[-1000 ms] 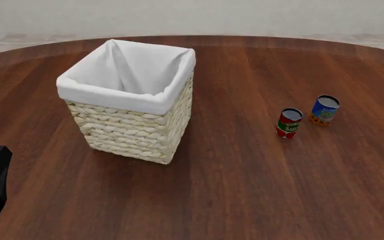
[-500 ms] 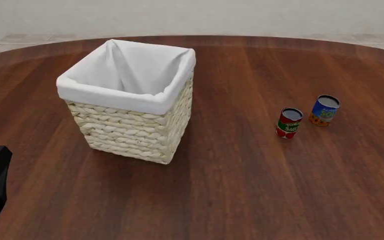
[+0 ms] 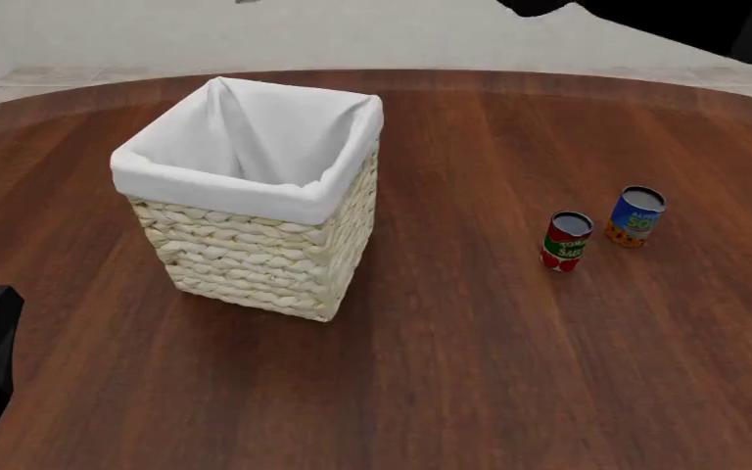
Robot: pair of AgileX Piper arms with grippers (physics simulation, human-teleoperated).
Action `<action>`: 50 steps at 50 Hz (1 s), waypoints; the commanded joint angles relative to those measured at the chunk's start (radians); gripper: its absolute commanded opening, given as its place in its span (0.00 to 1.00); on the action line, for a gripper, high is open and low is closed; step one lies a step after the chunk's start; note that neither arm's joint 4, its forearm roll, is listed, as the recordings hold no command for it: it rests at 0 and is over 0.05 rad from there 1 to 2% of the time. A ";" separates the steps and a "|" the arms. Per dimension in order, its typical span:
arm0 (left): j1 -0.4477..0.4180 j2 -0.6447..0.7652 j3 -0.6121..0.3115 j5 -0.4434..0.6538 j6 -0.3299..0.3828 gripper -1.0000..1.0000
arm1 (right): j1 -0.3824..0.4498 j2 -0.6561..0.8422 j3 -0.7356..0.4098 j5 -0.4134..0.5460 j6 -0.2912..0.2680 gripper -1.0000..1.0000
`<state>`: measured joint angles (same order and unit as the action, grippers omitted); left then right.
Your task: Pick up the cream cheese box, and put it in the basket.
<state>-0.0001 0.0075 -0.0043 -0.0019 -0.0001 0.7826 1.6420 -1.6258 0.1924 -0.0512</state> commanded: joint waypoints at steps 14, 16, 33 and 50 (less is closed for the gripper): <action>0.000 0.000 0.000 0.000 0.000 1.00 | -0.022 0.061 0.059 -0.127 0.096 0.00; 0.000 0.000 0.000 0.000 0.000 1.00 | -0.022 0.061 0.059 -0.127 0.096 0.00; 0.000 0.000 0.000 0.000 0.000 1.00 | -0.022 0.061 0.059 -0.127 0.096 0.00; 0.000 0.000 0.000 0.000 0.000 1.00 | -0.022 0.061 0.059 -0.127 0.096 0.00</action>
<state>0.0000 0.0075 -0.0043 -0.0019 -0.0001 0.7610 1.7091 -1.5591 0.0692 0.0315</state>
